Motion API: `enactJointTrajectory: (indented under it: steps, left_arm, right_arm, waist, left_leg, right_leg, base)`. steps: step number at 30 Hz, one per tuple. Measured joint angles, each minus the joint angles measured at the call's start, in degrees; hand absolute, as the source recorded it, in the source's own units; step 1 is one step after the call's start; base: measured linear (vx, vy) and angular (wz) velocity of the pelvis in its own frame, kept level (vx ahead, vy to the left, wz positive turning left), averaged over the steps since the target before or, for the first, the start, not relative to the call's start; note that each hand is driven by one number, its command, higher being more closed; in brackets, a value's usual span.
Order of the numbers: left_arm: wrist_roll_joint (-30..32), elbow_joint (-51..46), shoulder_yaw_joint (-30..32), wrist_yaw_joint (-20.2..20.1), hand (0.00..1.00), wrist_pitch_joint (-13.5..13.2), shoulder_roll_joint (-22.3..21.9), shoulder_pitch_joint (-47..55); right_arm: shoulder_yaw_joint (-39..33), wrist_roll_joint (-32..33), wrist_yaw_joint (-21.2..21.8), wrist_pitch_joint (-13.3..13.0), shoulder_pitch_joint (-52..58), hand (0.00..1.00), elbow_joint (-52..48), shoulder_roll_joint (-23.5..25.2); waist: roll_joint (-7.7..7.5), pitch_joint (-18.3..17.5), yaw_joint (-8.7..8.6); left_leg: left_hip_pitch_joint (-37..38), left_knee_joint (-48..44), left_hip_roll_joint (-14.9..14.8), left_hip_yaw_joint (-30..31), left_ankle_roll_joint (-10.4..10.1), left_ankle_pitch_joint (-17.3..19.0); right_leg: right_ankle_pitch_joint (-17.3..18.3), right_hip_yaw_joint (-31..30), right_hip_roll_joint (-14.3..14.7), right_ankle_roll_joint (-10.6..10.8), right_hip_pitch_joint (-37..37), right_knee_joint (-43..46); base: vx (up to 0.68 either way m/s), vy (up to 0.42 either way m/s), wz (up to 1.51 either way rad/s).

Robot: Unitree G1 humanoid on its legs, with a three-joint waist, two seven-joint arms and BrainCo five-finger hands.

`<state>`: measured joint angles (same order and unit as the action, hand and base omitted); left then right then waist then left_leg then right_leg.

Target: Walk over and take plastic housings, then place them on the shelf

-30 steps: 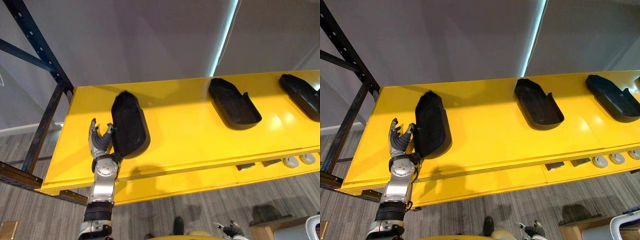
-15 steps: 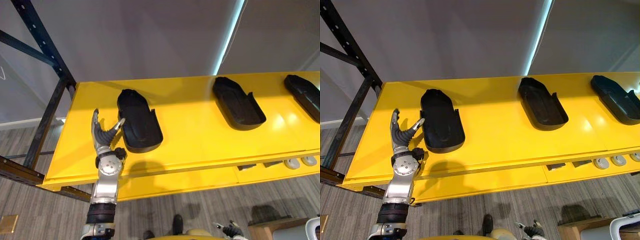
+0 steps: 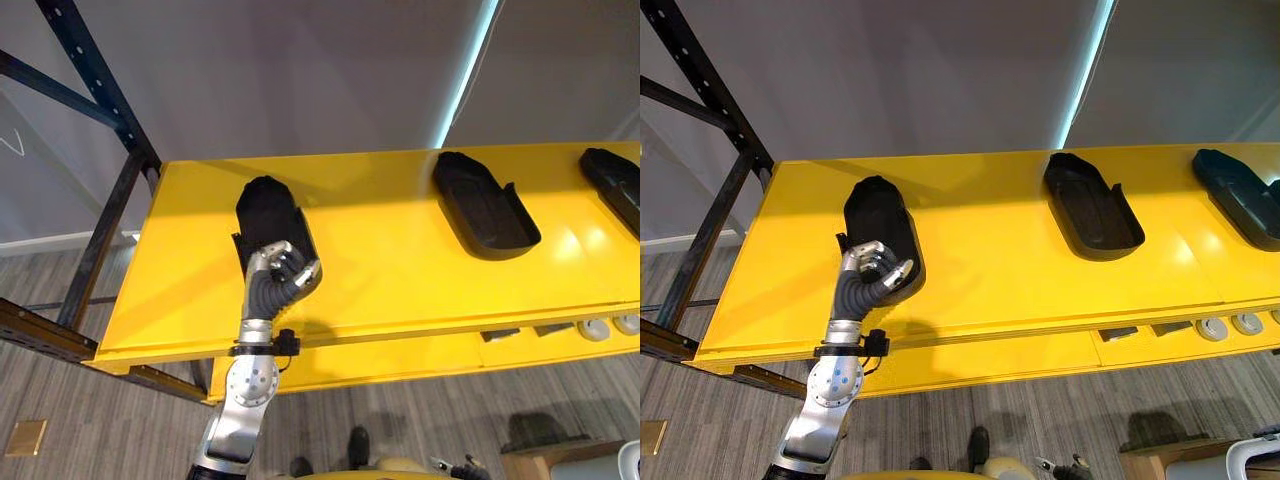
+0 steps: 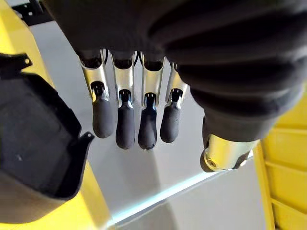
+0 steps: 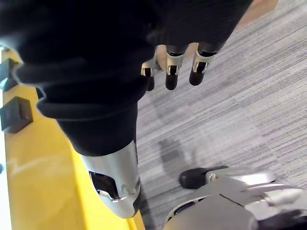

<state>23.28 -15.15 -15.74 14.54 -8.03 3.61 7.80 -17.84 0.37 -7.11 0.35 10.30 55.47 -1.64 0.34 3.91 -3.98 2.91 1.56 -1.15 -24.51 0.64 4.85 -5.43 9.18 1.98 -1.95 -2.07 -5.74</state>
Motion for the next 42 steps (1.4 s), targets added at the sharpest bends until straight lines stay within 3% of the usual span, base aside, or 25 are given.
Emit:
enactJointTrajectory:
  steps: [4, 13, 18, 28, 42]
  left_arm:
    - [1.9, 5.3, -1.7, -2.0, 1.0, 0.3, 0.2, 0.2]
    - [3.4, 11.2, -2.1, -1.6, 1.0, 0.4, -0.1, -0.5]
    - [4.7, 17.6, -1.6, -1.6, 1.0, 3.3, -0.2, -1.3]
    - [6.6, 18.1, 3.0, 0.7, 1.0, 5.1, -0.1, -3.2]
    - [6.5, 19.3, 6.4, 2.6, 1.0, 5.7, 0.0, -5.4]
  right_arm:
    - [0.1, -0.3, -0.1, 0.0, 0.2, 0.0, -0.3, -0.1]
    - [0.4, -0.9, -0.2, 0.2, 0.5, 0.0, -0.6, -0.3]
    - [0.4, -0.9, -0.3, 0.2, 0.5, 0.0, -0.6, -0.4]
    - [0.4, -0.9, -0.3, 0.3, 0.5, 0.0, -0.6, -0.3]
    - [-0.9, -0.9, -0.3, 0.7, 0.1, 0.0, -0.5, 0.3]
  waist:
    - [0.19, -0.1, 0.0]
    - [0.59, -0.9, -0.05]
    - [0.94, -1.4, -0.3]
    - [0.72, -1.5, -0.45]
    - [0.4, -1.4, -1.45]
  left_leg:
    - [0.4, 0.3, 0.1, -0.7, 0.1, -0.1]
    - [0.9, 0.6, 0.2, -2.0, 0.1, -0.1]
    - [0.8, 0.7, 0.2, -2.2, 0.0, 0.0]
    - [0.8, 1.6, 0.4, -2.2, 0.1, -0.1]
    - [1.7, 2.4, 0.8, -2.0, 0.3, -0.2]
  right_leg:
    - [0.0, -0.2, 0.0, 0.0, 0.1, 0.0]
    - [-0.1, -1.3, 0.0, 0.1, 0.0, -0.2]
    - [-0.1, -1.5, 0.1, 0.1, -0.2, -0.2]
    - [-0.1, -1.5, 0.1, 0.1, -0.6, -0.2]
    - [-0.1, -1.1, 0.0, 0.2, -0.1, -0.2]
  base:
    - [0.01, 0.024, -0.05]
    - [-0.02, 0.018, -0.07]
    - [-0.02, 0.005, -0.04]
    - [0.0, 0.006, 0.0]
    - [0.0, 0.004, 0.0]
